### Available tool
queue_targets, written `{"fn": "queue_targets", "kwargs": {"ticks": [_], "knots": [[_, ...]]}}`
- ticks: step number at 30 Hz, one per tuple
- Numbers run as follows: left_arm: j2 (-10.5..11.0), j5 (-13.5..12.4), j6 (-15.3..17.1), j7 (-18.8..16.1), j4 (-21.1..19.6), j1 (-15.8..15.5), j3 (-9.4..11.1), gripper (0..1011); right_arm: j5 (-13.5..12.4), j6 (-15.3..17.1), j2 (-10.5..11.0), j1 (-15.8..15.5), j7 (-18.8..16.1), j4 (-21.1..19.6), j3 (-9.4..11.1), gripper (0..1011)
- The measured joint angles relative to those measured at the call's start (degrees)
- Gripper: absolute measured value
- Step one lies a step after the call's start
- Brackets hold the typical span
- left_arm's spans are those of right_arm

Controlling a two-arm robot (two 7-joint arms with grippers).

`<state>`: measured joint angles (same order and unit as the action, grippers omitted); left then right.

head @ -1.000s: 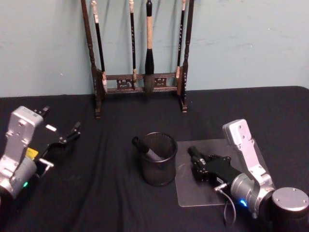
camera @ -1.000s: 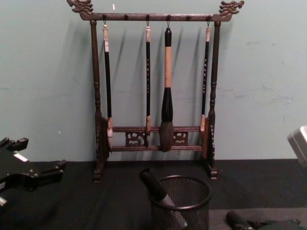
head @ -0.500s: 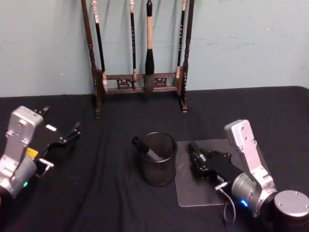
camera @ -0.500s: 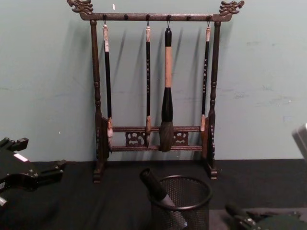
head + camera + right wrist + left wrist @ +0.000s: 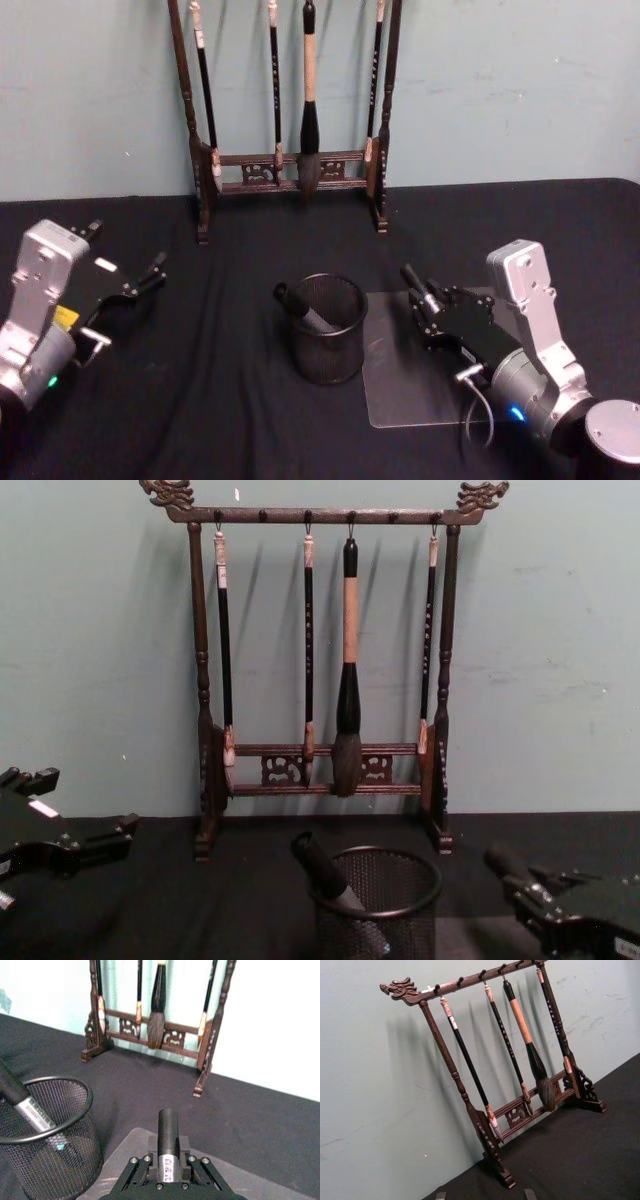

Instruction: Pick up the water-based marker from the table and place it into the pen holder.

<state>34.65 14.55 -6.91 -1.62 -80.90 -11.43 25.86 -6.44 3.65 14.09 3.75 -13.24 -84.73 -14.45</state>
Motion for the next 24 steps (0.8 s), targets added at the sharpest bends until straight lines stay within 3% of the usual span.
{"fn": "queue_targets", "kwargs": {"ticks": [24], "knots": [[0.0, 0.0, 0.0, 0.0, 0.0, 0.0, 0.0, 1009, 2.1, -3.2, -0.1, 0.0, -0.3, -1.1, 0.8, 242]]}}
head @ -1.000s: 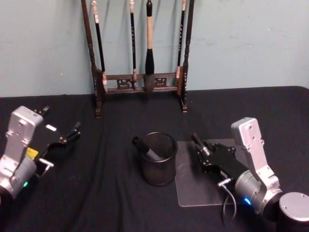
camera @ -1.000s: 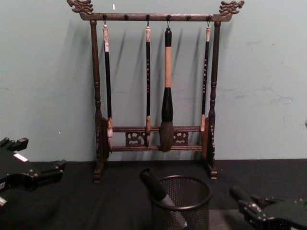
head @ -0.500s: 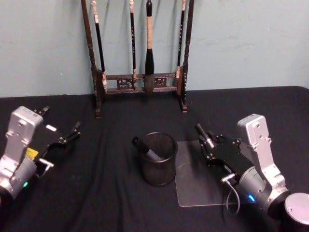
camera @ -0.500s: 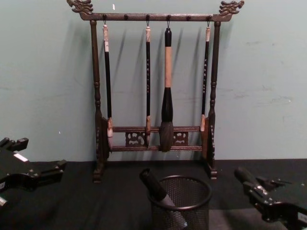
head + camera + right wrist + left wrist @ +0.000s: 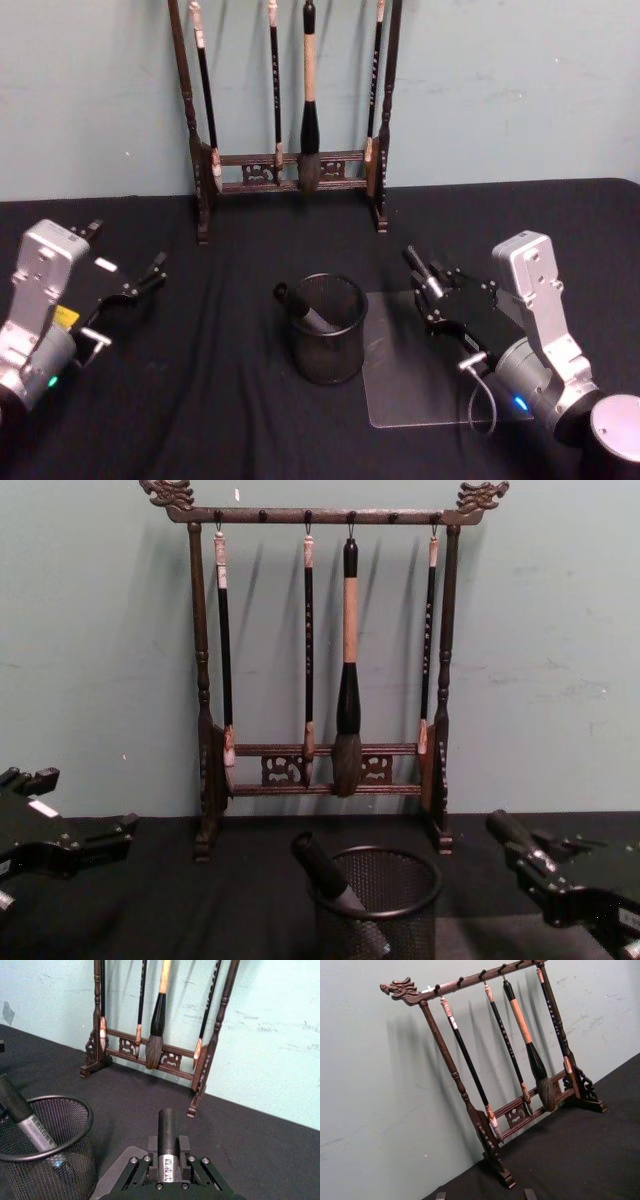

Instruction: Pick up the water-based marker from the table and place it into the pen holder.

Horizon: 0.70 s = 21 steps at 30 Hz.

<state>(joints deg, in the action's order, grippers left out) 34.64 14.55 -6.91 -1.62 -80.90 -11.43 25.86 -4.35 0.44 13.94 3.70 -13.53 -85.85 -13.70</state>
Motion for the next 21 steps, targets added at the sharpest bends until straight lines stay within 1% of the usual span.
{"fn": "queue_targets", "kwargs": {"ticks": [8, 15, 21], "knots": [[0.0, 0.0, 0.0, 0.0, 0.0, 0.0, 0.0, 1009, -0.1, -0.4, -0.5, 1.6, -0.8, 1.1, -0.1, 242], [0.0, 0.0, 0.0, 0.0, 0.0, 0.0, 0.0, 1009, -0.3, -1.0, -0.8, 4.3, -1.7, 3.4, -0.8, 242], [0.0, 0.0, 0.0, 0.0, 0.0, 0.0, 0.0, 1009, -0.3, -1.2, -0.9, 5.7, -2.1, 4.1, -1.4, 242]]}}
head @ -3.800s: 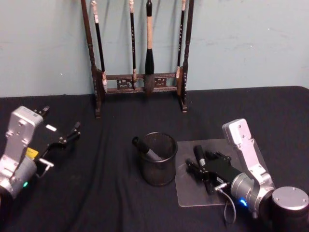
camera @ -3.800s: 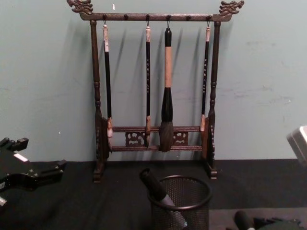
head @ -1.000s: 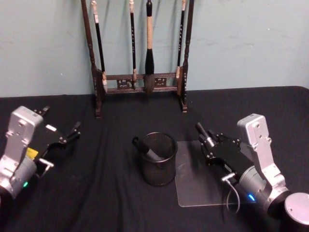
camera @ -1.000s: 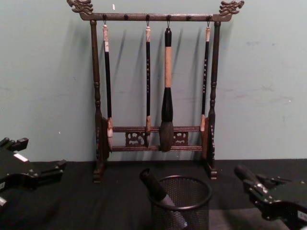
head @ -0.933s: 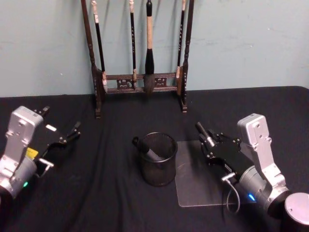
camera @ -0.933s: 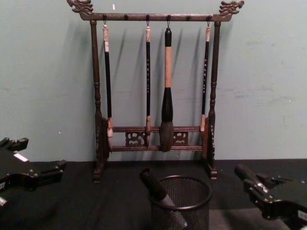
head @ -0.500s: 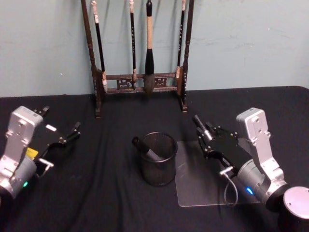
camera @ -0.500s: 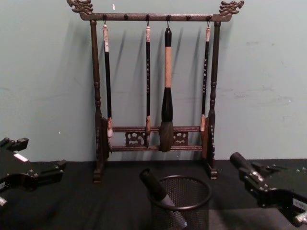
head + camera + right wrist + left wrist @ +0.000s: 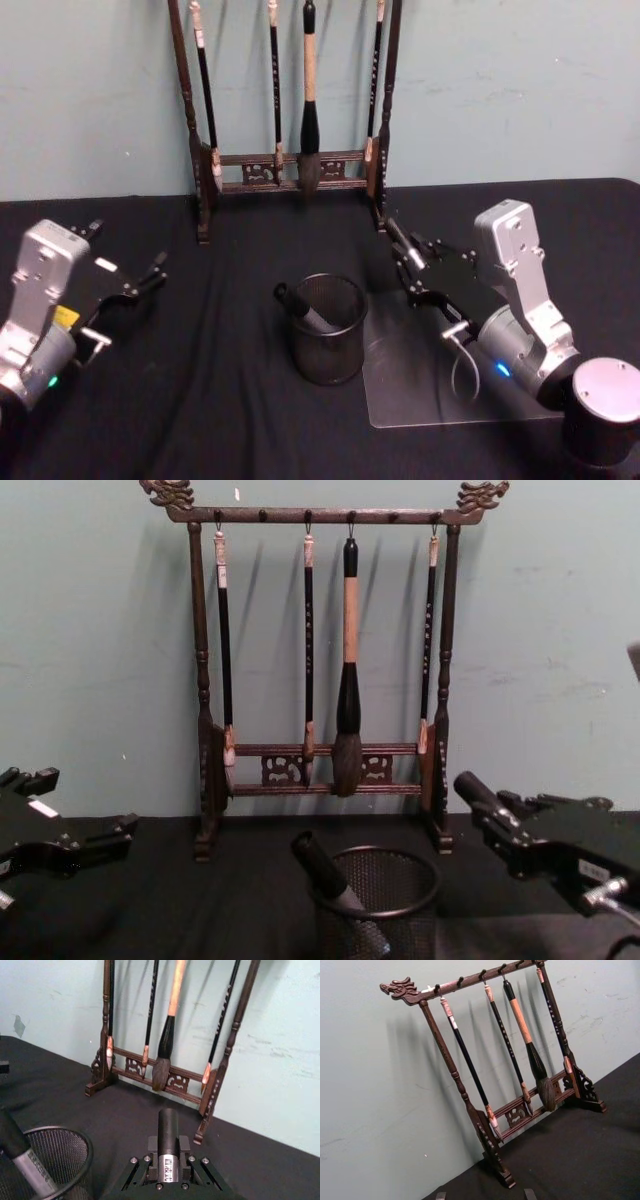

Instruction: Pick up the water-based marker from the table and place it into the pen holder.

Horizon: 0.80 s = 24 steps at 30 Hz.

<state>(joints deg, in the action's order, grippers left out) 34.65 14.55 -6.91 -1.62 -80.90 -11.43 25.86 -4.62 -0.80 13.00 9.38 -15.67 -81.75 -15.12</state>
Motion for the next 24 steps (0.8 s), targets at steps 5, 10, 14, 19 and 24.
{"fn": "queue_targets", "kwargs": {"ticks": [5, 10, 14, 19, 24], "knots": [[0.0, 0.0, 0.0, 0.0, 0.0, 0.0, 0.0, 1009, 0.5, 0.0, 0.0, 1.1, -0.1, 0.1, -0.8, 241], [0.0, 0.0, 0.0, 0.0, 0.0, 0.0, 0.0, 1009, 1.1, -0.2, -0.2, 2.1, -0.1, 0.4, -1.5, 241], [0.0, 0.0, 0.0, 0.0, 0.0, 0.0, 0.0, 1009, 1.7, -0.5, -0.6, 3.2, -0.5, 1.0, -2.5, 241], [0.0, 0.0, 0.0, 0.0, 0.0, 0.0, 0.0, 1009, 1.7, -1.0, -1.3, 4.6, -1.1, 2.0, -3.5, 241], [0.0, 0.0, 0.0, 0.0, 0.0, 0.0, 0.0, 1009, 1.7, -1.7, -1.8, 5.7, -1.6, 3.0, -4.4, 241]]}}
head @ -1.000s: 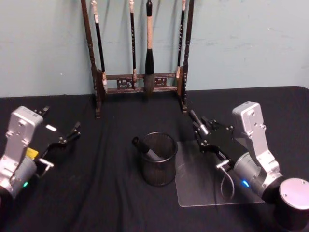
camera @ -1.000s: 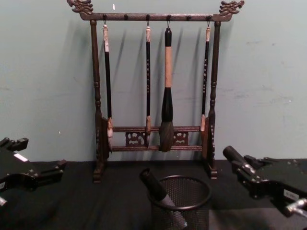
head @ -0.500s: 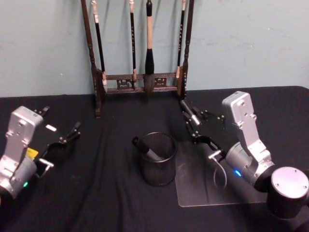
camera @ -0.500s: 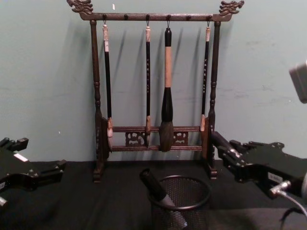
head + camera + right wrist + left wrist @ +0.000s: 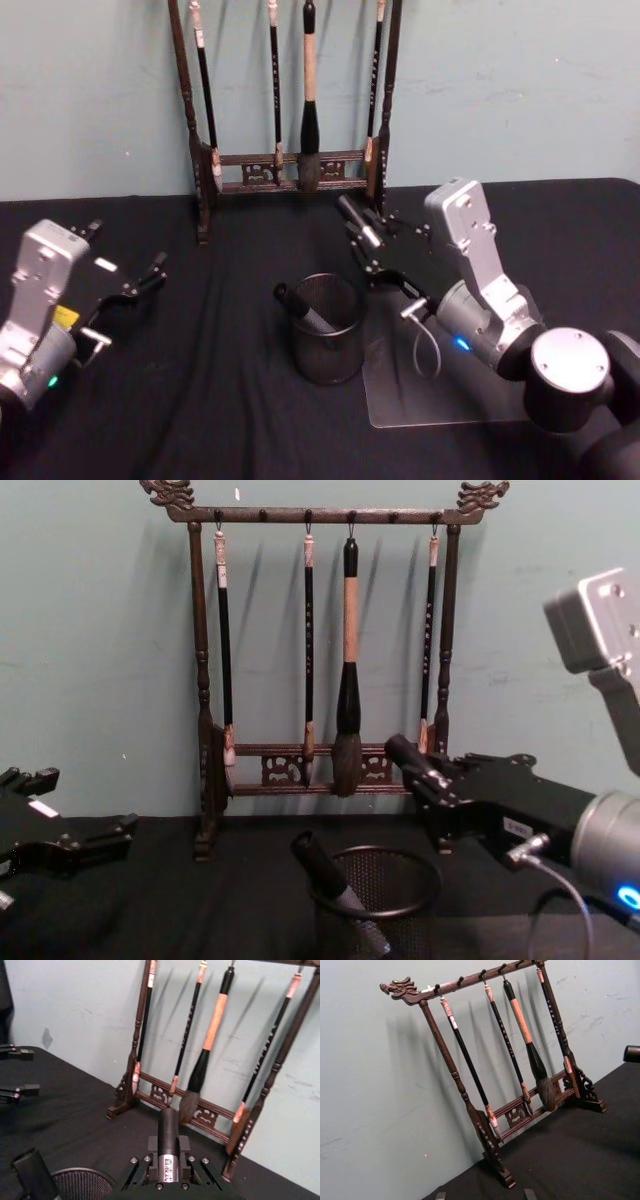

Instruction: Pick up the water-based marker from the table and place it into the pen holder.

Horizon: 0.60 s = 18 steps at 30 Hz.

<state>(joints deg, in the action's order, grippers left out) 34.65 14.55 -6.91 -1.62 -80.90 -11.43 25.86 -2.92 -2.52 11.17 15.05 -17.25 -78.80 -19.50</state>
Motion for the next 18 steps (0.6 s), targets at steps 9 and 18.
{"fn": "queue_targets", "kwargs": {"ticks": [9, 18], "knots": [[0.0, 0.0, 0.0, 0.0, 0.0, 0.0, 0.0, 1009, -0.4, -0.7, -0.7, 2.0, -1.5, 1.8, -1.5, 241], [0.0, 0.0, 0.0, 0.0, 0.0, 0.0, 0.0, 1009, -1.7, -2.3, -1.5, 4.0, -3.2, 3.8, -3.3, 242]]}}
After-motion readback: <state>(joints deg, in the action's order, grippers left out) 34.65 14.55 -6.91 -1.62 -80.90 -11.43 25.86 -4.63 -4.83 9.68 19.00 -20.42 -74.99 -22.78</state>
